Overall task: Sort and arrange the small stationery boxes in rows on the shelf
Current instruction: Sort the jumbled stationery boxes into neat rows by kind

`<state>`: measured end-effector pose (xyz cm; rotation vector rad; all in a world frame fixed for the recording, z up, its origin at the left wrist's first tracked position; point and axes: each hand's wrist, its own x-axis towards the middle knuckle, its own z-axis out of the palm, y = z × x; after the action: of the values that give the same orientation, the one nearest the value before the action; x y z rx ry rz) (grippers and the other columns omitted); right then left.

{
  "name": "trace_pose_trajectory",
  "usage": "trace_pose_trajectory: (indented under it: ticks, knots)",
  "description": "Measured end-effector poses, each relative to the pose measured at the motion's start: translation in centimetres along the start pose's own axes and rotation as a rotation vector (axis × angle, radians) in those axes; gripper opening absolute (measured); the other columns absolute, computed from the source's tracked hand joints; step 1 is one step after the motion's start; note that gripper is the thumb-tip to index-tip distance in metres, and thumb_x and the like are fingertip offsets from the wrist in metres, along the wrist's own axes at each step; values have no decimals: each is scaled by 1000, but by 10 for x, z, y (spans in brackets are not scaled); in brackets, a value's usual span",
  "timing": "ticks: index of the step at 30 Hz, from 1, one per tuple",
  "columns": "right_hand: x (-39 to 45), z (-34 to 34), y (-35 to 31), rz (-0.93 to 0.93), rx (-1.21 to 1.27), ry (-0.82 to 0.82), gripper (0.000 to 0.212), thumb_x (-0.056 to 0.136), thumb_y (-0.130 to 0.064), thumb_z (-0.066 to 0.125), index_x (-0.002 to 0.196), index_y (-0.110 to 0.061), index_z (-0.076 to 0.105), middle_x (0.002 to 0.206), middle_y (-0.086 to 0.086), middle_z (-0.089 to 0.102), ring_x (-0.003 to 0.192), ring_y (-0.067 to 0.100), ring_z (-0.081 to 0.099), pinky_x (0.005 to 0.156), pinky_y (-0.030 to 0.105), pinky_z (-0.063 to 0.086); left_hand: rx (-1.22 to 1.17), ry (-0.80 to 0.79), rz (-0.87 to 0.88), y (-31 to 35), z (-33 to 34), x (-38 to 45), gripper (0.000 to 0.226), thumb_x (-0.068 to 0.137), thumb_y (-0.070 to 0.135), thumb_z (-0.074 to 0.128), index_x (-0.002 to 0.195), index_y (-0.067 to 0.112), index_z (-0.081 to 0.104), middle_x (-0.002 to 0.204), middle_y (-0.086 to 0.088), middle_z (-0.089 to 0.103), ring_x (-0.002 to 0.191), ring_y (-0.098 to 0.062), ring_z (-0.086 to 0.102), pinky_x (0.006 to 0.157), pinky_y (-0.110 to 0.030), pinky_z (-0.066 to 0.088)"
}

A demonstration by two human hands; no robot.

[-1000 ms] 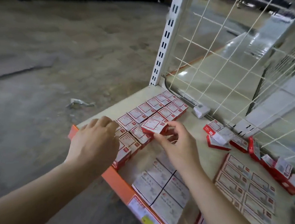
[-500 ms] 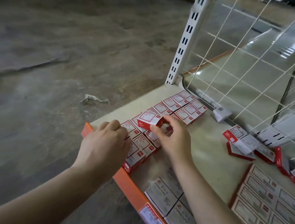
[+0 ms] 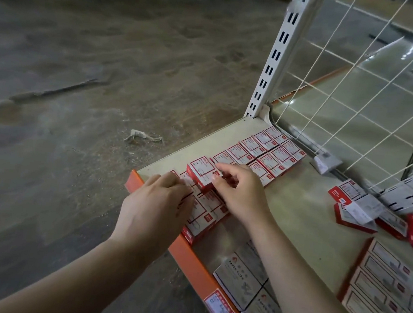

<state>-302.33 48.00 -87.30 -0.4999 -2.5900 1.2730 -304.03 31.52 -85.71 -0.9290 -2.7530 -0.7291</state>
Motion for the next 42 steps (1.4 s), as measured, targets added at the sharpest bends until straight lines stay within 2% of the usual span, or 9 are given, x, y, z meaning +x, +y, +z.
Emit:
trace_pose_trajectory:
  ticks: [6, 9, 12, 21, 26, 30, 33, 38, 42]
  knots:
    - [1, 4, -4, -5, 10, -47, 32, 88, -20, 61, 120, -17, 63, 116, 1, 57, 105, 8, 53, 92, 19, 41, -31, 28, 28, -3, 3, -1, 9, 70, 17, 78, 76, 20, 72, 79, 5, 66, 69, -18, 63, 41, -25, 44]
    - [1, 4, -4, 1, 25, -63, 31, 87, -20, 63, 118, -18, 64, 113, 1, 58, 102, 8, 54, 93, 21, 43, -45, 52, 32, -4, 5, -1, 3, 76, 23, 70, 77, 21, 71, 80, 6, 66, 71, -19, 63, 42, -28, 48]
    - [0, 5, -4, 0, 33, -86, 30, 86, -20, 64, 116, -18, 64, 110, 1, 58, 97, 8, 54, 91, 21, 44, -32, 51, 18, -5, 6, 0, 23, 77, 34, 53, 78, 20, 71, 81, 6, 66, 72, -19, 64, 43, -31, 52]
    - [2, 8, -2, -15, 37, -95, 32, 85, -21, 66, 117, -16, 64, 112, 4, 61, 103, 14, 56, 95, 28, 45, -20, 77, 32, -5, 7, 0, 22, 76, 31, 54, 81, 19, 72, 80, 5, 67, 69, -19, 64, 41, -30, 51]
    - [2, 7, -2, -23, 38, -94, 32, 84, -21, 67, 116, -16, 65, 111, 4, 61, 104, 14, 56, 96, 31, 45, 7, 72, 57, -5, 7, 0, 36, 79, 38, 38, 81, 24, 72, 80, 9, 64, 70, -16, 62, 37, -30, 49]
    - [2, 7, -2, -24, 40, -96, 33, 84, -21, 67, 116, -16, 65, 111, 5, 62, 104, 15, 56, 97, 32, 45, 16, 46, 60, -4, 5, 1, 21, 79, 32, 53, 82, 24, 72, 78, 8, 64, 68, -17, 62, 36, -29, 48]
    - [1, 6, -2, -27, 35, -99, 32, 85, -21, 66, 117, -16, 64, 109, 3, 61, 101, 13, 56, 94, 28, 46, -1, 15, 40, -4, 4, -1, 10, 78, 22, 66, 86, 22, 73, 81, 6, 65, 72, -19, 62, 40, -30, 50]
    - [-4, -8, 1, -12, 94, -48, 24, 87, -15, 62, 111, -13, 66, 86, -9, 58, 75, -2, 53, 73, 11, 45, -16, 13, -5, -3, 3, 0, 19, 88, 23, 56, 95, 17, 72, 93, 1, 67, 85, -23, 63, 53, -34, 53]
    - [-12, -29, 12, 26, 92, 21, 22, 88, -11, 59, 108, -14, 66, 83, -14, 58, 72, -4, 53, 66, 3, 42, -45, 11, -21, 6, 2, 2, 22, 82, 14, 64, 103, 11, 70, 103, -4, 67, 92, -26, 62, 64, -32, 49]
